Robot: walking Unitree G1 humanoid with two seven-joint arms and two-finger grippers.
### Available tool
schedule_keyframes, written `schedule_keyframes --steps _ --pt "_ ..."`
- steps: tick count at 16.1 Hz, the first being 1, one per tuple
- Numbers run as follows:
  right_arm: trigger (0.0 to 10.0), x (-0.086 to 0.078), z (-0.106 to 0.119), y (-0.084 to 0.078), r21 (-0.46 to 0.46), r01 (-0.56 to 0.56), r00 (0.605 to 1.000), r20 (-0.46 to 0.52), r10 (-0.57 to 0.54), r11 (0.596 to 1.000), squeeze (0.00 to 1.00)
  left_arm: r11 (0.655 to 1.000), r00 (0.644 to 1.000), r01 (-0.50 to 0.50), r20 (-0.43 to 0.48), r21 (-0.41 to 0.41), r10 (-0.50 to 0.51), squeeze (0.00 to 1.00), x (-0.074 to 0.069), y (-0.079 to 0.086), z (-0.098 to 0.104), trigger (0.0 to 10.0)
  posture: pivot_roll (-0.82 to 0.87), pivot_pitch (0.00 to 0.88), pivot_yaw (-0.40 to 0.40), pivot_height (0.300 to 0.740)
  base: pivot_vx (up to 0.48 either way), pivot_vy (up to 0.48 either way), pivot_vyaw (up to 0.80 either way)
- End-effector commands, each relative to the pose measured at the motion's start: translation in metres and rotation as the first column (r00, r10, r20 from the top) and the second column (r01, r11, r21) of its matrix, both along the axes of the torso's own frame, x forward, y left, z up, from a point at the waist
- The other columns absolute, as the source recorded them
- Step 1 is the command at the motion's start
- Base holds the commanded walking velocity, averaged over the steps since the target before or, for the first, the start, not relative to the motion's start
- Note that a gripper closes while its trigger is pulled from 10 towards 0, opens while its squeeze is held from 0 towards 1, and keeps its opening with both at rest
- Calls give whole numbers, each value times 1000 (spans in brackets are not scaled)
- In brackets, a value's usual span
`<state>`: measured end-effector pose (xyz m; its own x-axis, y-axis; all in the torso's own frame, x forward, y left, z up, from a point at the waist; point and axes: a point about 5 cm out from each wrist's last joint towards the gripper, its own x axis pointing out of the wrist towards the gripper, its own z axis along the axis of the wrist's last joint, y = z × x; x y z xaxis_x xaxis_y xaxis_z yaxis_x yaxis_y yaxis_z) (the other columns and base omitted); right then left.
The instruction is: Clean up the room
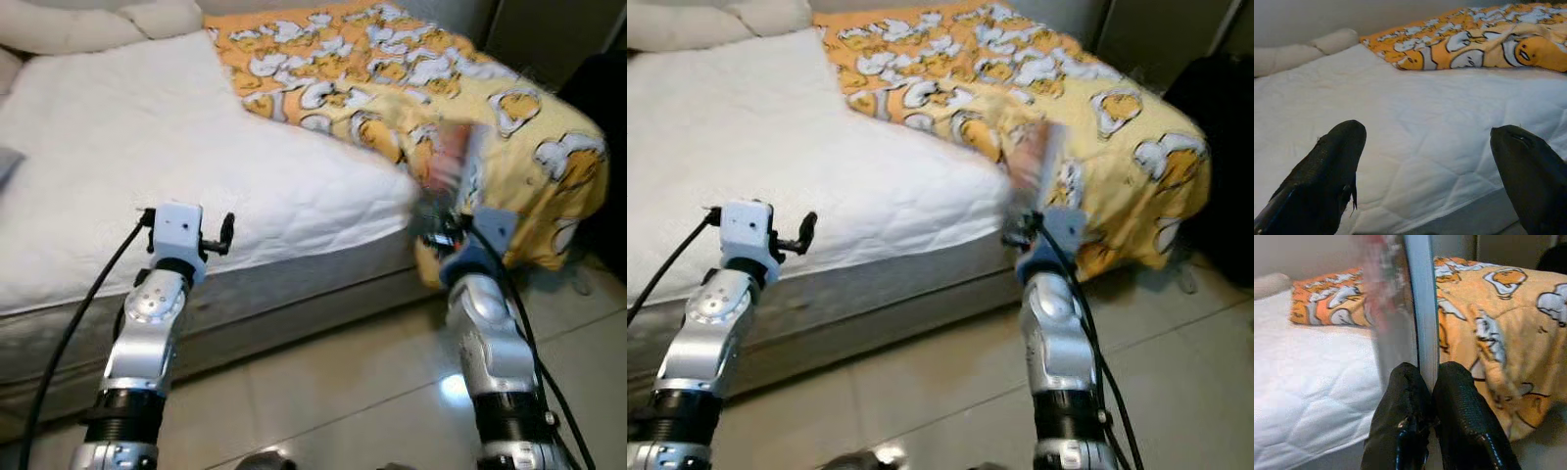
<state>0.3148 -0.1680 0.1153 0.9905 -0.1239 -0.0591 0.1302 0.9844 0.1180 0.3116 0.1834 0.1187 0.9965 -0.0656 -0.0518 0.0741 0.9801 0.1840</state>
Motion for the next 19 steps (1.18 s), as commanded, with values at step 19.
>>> schedule_keyframes --steps 19 --pt "10000 9 15 3 -59 -52 997 60 55 997 0 998 998 -21 51 -59 24 0 1 1 7 10000 51 0 32 740 97 148 126"
